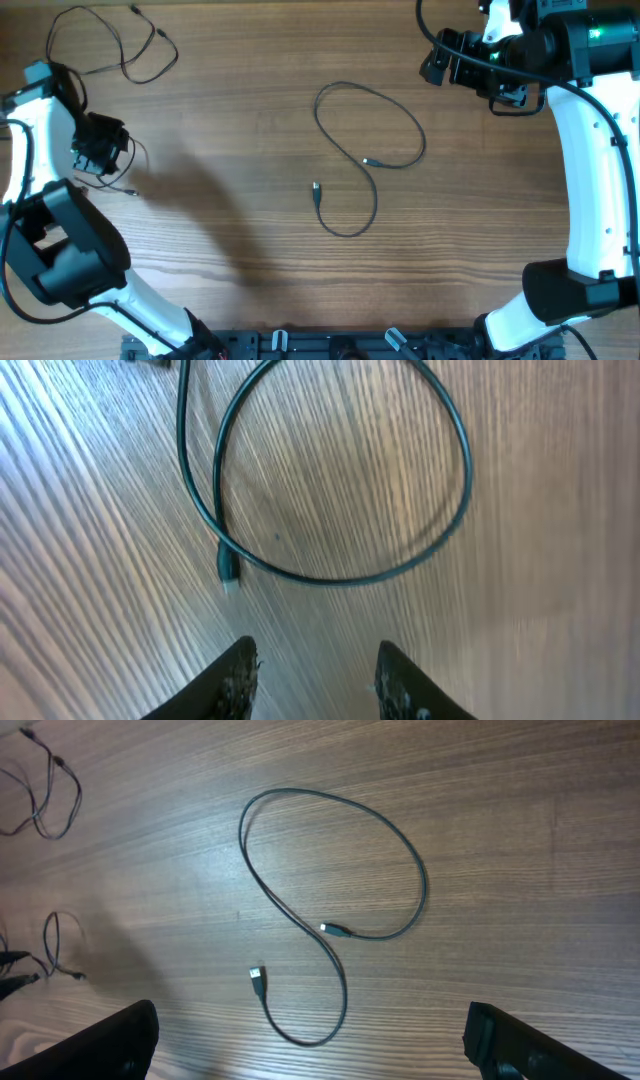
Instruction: Untangle cables
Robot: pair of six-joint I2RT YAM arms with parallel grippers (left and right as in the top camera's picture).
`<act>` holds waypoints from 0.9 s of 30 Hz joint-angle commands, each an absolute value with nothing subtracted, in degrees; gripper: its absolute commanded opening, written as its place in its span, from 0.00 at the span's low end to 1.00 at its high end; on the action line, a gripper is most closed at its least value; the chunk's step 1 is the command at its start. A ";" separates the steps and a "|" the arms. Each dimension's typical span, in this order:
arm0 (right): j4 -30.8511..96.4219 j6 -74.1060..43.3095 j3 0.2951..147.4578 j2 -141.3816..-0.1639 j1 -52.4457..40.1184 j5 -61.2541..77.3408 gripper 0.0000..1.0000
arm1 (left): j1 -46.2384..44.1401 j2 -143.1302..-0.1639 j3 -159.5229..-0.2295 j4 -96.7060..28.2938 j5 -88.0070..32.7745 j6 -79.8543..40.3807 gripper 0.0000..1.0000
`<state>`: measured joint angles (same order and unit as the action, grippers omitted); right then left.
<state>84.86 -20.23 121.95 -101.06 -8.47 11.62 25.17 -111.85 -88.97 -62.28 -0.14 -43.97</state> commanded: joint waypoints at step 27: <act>83.88 -18.22 122.13 -102.19 -9.06 12.60 1.00 | 39.44 -119.92 -86.24 -47.20 -25.91 -43.94 0.04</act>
